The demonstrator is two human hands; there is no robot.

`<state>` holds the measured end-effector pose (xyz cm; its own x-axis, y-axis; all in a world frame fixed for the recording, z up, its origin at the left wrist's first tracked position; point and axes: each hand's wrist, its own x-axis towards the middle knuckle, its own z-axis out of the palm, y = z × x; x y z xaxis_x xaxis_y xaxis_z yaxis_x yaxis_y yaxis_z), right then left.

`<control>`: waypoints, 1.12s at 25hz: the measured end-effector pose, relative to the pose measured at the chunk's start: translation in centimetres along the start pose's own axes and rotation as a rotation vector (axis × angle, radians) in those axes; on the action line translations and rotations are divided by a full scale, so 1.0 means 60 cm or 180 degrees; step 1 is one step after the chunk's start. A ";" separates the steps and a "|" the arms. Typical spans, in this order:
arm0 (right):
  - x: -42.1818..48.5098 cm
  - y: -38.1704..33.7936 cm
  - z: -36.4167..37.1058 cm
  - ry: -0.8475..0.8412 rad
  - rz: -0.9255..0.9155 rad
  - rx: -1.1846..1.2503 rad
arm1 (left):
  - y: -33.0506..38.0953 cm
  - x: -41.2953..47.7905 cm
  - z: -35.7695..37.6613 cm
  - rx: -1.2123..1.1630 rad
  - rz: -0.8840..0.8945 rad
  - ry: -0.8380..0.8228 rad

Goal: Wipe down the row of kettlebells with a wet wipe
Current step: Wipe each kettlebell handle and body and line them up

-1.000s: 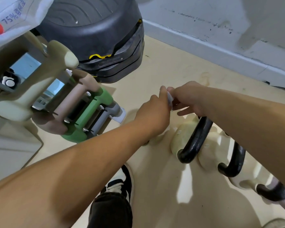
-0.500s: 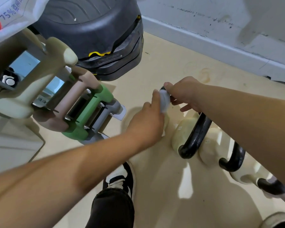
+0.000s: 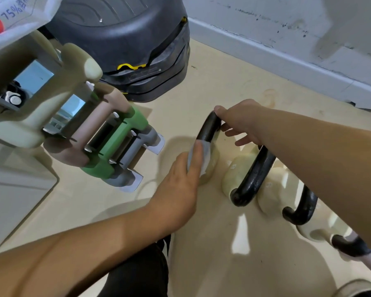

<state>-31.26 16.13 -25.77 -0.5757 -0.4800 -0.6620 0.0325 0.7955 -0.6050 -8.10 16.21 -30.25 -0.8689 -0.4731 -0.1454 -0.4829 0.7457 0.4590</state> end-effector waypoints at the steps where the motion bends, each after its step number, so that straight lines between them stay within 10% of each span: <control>1: 0.001 -0.002 0.003 0.0033 -0.0008 -0.0016 | 0.001 0.014 -0.004 0.0003 -0.0026 0.0056; 19: 0.000 -0.004 -0.025 -0.0719 0.0268 0.0438 | 0.067 0.180 -0.064 0.0708 -0.0546 -0.0421; 24: 0.005 -0.007 -0.031 -0.0051 0.0133 0.0356 | 0.101 0.314 -0.095 0.1504 -0.0299 -0.1430; 28: 0.003 -0.010 -0.019 -0.0044 0.0083 0.0475 | 0.084 0.328 -0.081 0.1144 -0.0476 -0.1238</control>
<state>-32.32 15.99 -25.01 -0.5617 -0.4657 -0.6838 0.1691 0.7445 -0.6459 -27.11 8.38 -26.52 -0.7311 -0.4289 -0.5305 -0.5518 0.8291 0.0901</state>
